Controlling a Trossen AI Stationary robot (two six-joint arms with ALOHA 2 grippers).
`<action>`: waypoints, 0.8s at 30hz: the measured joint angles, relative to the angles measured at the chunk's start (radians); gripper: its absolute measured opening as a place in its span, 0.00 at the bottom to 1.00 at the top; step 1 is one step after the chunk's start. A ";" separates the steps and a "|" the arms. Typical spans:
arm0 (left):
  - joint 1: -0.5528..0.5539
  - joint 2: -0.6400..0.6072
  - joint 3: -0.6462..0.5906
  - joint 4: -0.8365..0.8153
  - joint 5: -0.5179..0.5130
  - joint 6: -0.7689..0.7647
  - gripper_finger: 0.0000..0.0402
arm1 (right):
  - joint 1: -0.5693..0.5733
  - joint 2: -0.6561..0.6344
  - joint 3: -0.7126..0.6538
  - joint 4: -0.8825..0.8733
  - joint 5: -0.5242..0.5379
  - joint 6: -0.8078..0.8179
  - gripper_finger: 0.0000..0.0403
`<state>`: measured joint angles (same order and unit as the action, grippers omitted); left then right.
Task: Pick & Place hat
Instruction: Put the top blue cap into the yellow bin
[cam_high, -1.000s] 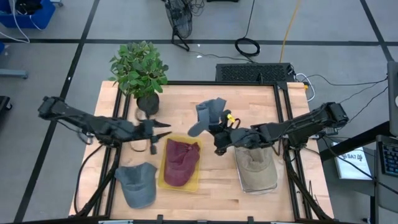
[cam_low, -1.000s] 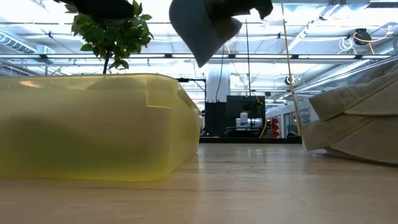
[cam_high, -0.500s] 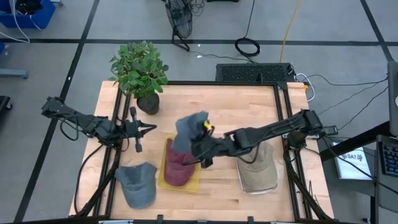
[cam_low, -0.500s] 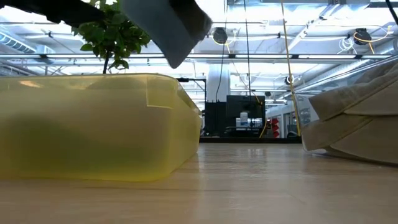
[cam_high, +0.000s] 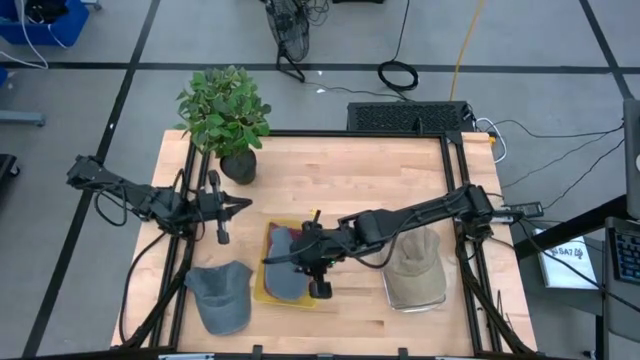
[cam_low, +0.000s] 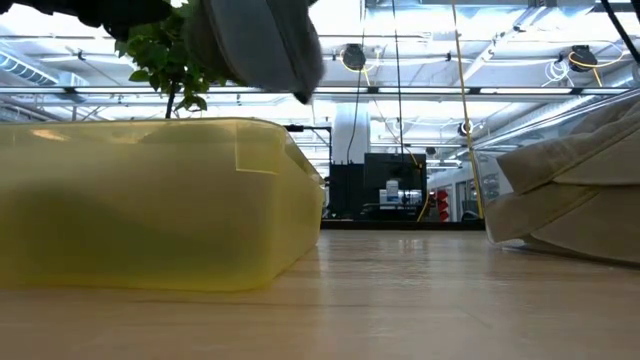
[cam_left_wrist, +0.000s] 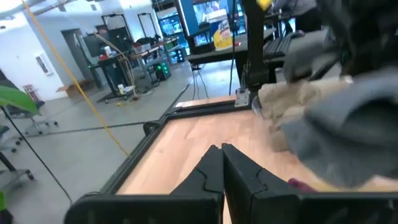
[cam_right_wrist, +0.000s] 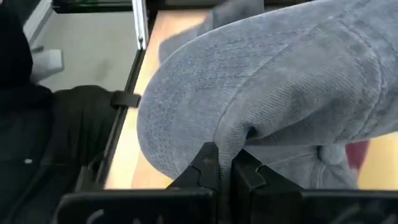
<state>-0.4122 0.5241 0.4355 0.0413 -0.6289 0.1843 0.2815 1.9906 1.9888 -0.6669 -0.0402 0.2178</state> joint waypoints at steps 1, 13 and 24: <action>0.000 0.001 0.000 0.007 0.000 -0.014 0.01 | -0.002 0.009 0.000 -0.003 -0.012 0.031 0.00; 0.000 0.116 -0.002 -0.066 0.001 -0.098 0.09 | -0.064 0.165 0.001 0.035 -0.149 0.095 0.00; 0.000 0.132 -0.002 -0.043 0.001 -0.079 0.09 | -0.152 0.282 0.002 0.033 -0.276 0.097 0.01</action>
<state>-0.4126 0.6563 0.4335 -0.0021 -0.6281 0.1056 0.1297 2.2724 1.9907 -0.6334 -0.3162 0.3151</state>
